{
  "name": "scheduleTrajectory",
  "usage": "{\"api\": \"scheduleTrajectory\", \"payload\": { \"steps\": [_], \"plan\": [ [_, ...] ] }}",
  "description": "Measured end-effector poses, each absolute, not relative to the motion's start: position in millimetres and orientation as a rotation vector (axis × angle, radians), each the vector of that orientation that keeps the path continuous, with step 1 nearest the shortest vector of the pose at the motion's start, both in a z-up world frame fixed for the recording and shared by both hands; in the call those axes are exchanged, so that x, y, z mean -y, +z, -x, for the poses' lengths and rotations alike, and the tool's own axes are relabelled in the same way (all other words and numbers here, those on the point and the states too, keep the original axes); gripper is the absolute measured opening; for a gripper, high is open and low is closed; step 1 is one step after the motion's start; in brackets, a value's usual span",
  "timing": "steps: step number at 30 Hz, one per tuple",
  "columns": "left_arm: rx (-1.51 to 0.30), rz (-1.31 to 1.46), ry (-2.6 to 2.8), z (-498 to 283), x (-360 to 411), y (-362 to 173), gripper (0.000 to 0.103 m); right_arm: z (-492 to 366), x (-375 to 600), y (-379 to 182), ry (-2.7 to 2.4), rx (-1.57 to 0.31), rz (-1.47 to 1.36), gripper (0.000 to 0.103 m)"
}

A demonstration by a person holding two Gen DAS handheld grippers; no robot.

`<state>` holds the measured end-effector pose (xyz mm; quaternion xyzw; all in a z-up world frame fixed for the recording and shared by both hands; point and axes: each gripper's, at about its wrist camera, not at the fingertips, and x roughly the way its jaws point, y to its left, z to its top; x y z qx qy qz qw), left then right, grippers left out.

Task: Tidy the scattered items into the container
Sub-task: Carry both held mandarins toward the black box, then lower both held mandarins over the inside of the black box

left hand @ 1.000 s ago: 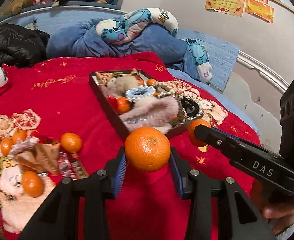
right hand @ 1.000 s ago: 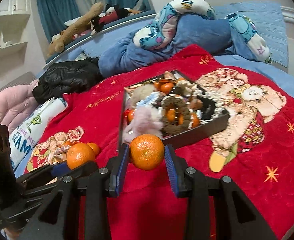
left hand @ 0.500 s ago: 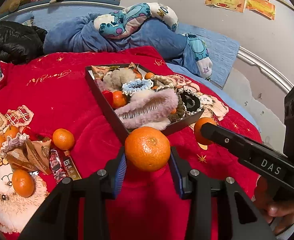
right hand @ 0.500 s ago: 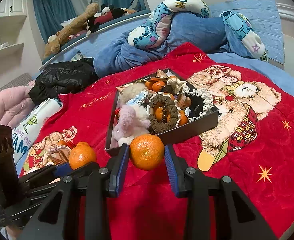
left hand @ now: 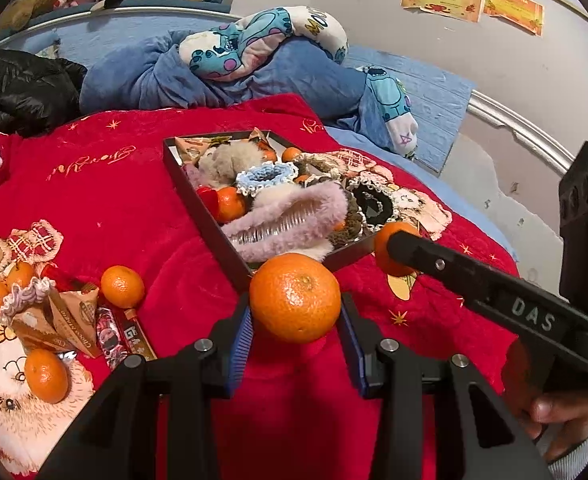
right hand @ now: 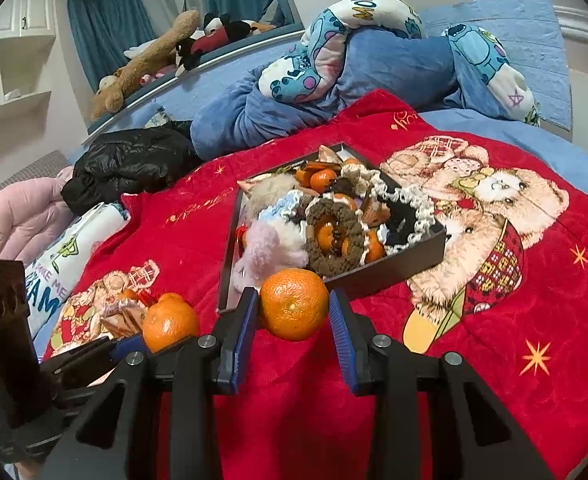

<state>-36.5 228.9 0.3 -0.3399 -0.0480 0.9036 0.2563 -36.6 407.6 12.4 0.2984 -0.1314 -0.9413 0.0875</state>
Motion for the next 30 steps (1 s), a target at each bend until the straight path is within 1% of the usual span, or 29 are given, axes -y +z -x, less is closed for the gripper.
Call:
{"api": "scheduleTrajectory", "payload": {
  "steps": [3,10,13,15,17,19,24,30],
  "plan": [
    [0.147,0.927,2.442,36.4,-228.6,1.5,0.042,39.1,-412.3,15.9,-2.784,0.437,-0.877,0.035],
    [0.159,0.961,2.455,47.5,-227.3,9.7,0.042,50.2,-415.7,24.1,-2.75,0.479,-0.878,0.035],
    [0.161,0.971,2.464,56.5,-226.5,20.8,0.042,60.1,-414.3,31.8,-2.751,0.466,-0.878,0.035],
    [0.166,0.97,2.452,66.2,-226.2,30.2,0.042,68.3,-415.6,37.8,-2.739,0.495,-0.865,0.035],
    [0.137,0.978,2.475,81.0,-227.2,39.9,0.042,83.0,-417.1,46.4,-2.718,0.519,-0.863,0.035],
    [0.117,1.013,2.5,101.6,-228.5,47.6,0.042,98.1,-416.1,55.6,-2.719,0.499,-0.867,0.035],
    [0.187,1.01,2.509,151.9,-225.0,57.3,0.042,148.7,-413.4,75.9,-2.726,0.478,-0.871,0.035],
    [0.232,0.998,2.528,219.5,-227.0,62.0,0.042,216.1,-410.3,75.5,-2.731,0.444,-0.941,0.035]
  ]
}}
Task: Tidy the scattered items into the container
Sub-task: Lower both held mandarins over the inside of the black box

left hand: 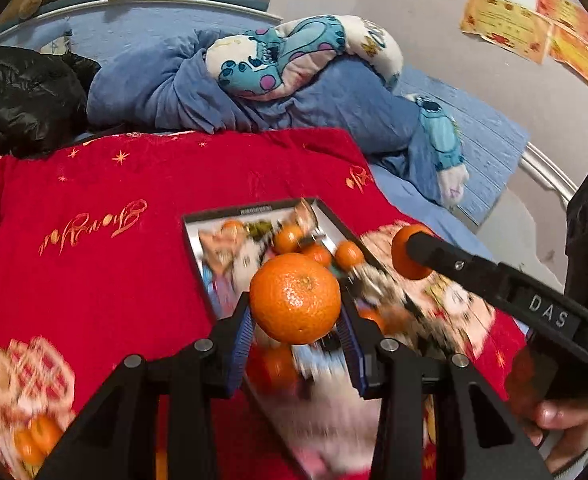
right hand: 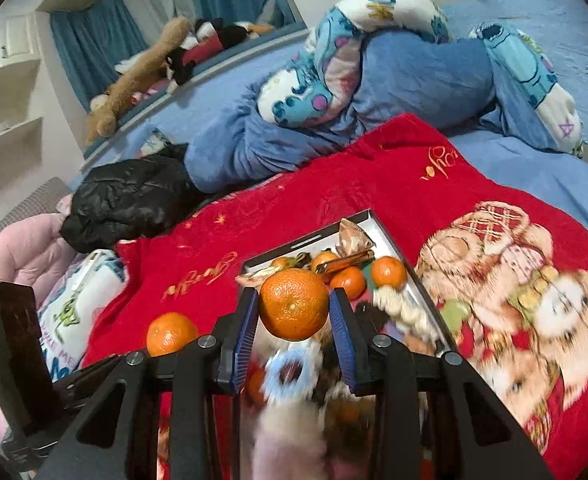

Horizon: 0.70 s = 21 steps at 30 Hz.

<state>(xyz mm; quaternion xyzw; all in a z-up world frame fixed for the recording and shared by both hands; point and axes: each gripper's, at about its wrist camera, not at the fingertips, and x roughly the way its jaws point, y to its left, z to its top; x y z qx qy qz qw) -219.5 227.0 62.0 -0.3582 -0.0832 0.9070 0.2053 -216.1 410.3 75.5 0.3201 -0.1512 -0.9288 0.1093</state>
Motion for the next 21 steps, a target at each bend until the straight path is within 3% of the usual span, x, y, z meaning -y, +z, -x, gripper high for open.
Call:
{"api": "scheduleTrajectory", "payload": {
  "steps": [4,12,21],
  "plan": [
    [0.201,0.992,2.539,264.6,-239.5,56.8,0.042,244.9,-404.1,61.6,-2.723,0.368,-0.942,0.035],
    [0.099,1.082,2.491,328.2,-276.0,19.2,0.042,281.5,-428.1,31.4,-2.685,0.548,-0.993,0.035],
    [0.138,1.148,2.454,347.6,-274.6,-17.3,0.042,300.4,-431.4,-6.0,-2.6,0.601,-1.171,0.035]
  ]
}}
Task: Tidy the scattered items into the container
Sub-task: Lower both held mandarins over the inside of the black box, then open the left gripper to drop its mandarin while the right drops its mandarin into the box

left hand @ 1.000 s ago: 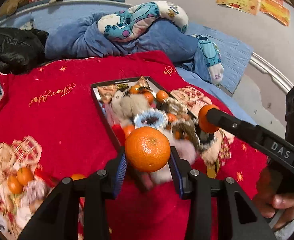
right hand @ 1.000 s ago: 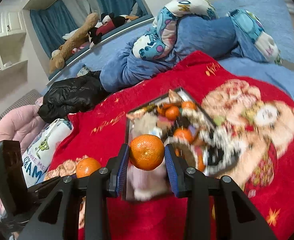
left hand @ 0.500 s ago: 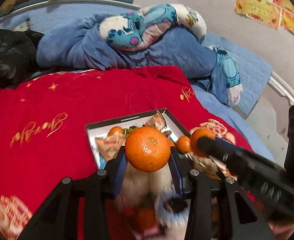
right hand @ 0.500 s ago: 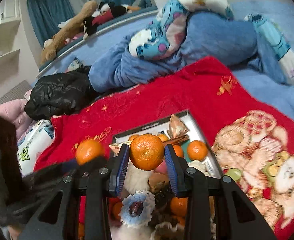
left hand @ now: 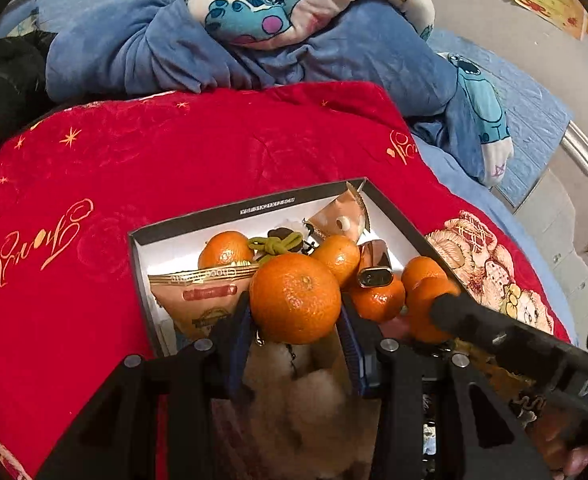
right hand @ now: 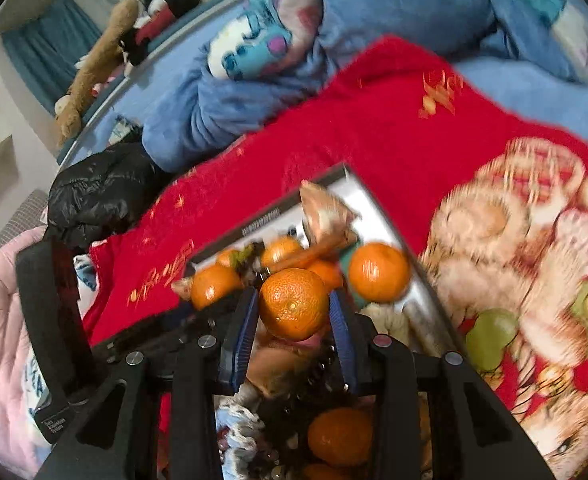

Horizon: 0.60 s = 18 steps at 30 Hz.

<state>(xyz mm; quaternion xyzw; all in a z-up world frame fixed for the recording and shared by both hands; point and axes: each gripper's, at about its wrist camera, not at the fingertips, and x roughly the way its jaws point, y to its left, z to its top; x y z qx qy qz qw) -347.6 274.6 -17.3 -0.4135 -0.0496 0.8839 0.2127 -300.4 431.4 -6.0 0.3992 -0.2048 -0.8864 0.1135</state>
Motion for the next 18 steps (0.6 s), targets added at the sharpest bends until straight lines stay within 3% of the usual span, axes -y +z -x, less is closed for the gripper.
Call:
{"api": "scheduleTrajectory", "payload": {
  "steps": [18],
  "plan": [
    [0.052,1.112,2.485,341.1,-280.5,-19.5,0.042,305.1,-426.2,-13.2,-2.656,0.56,-1.198,0.038]
  ]
}}
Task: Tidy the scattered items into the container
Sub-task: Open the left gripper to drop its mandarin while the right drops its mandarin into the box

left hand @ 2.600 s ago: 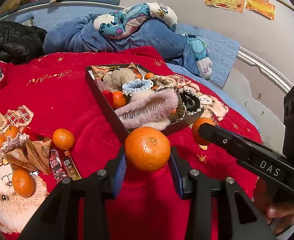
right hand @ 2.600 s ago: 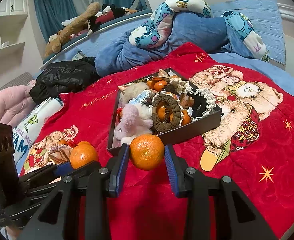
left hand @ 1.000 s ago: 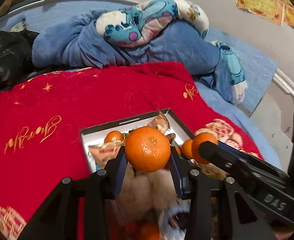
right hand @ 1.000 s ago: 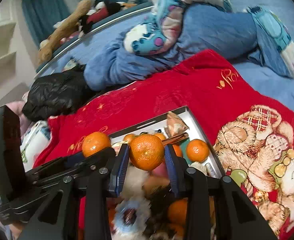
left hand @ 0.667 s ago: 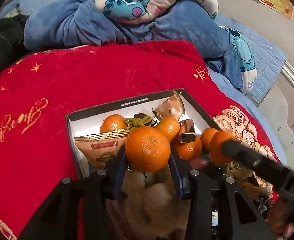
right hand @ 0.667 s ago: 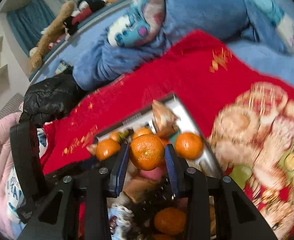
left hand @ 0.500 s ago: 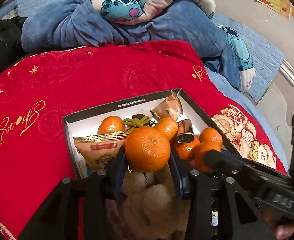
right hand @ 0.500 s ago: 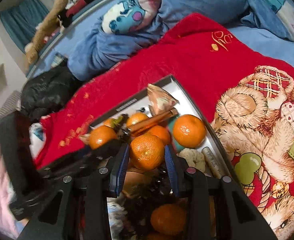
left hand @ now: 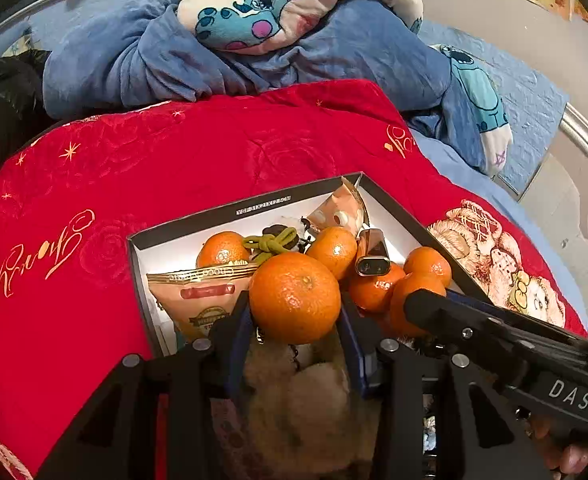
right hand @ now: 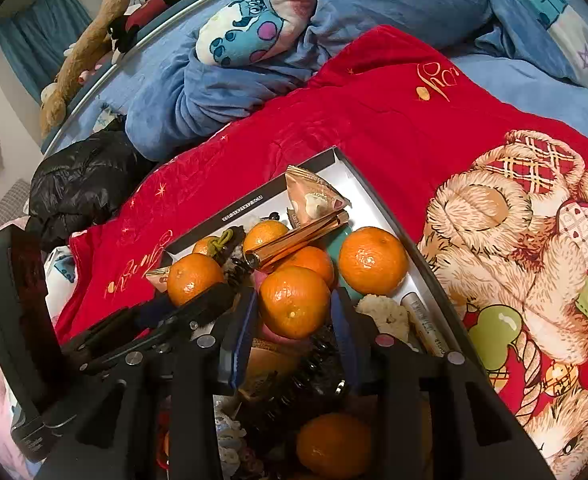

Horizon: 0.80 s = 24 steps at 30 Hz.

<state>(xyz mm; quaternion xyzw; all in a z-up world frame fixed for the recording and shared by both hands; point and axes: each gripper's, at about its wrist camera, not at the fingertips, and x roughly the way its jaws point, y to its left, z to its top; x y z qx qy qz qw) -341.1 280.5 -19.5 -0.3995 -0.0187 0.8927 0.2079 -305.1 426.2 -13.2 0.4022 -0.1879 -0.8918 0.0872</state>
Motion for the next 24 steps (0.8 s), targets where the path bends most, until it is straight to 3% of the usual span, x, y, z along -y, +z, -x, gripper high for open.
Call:
{"api": "scheduleTrajectory", "payload": {
  "steps": [7,9,11,16,18,24],
  "plan": [
    [-0.016,1.108,2.499,339.0,-285.7,-19.9,0.046,304.8,-430.6,-14.5,-2.644,0.622,-1.189,0.043],
    [-0.009,1.112,2.49,339.2,-285.2,-19.8,0.054,305.3,-433.1,-14.8,-2.64,0.653,-1.187,0.049],
    [0.003,1.135,2.47,340.1,-284.9,-21.9,0.074,305.2,-433.9,-13.3,-2.641,0.664,-1.178,0.054],
    [0.055,1.098,2.444,334.2,-279.6,-13.6,0.103,301.8,-433.1,-3.4,-2.614,0.706,-1.11,0.097],
    [0.081,1.065,2.45,330.8,-275.4,-5.6,0.103,299.7,-432.2,2.3,-2.616,0.708,-1.078,0.103],
    [0.106,1.013,2.478,325.4,-265.5,9.8,0.103,296.4,-433.6,11.1,-2.612,0.734,-1.031,0.103]
  ]
}}
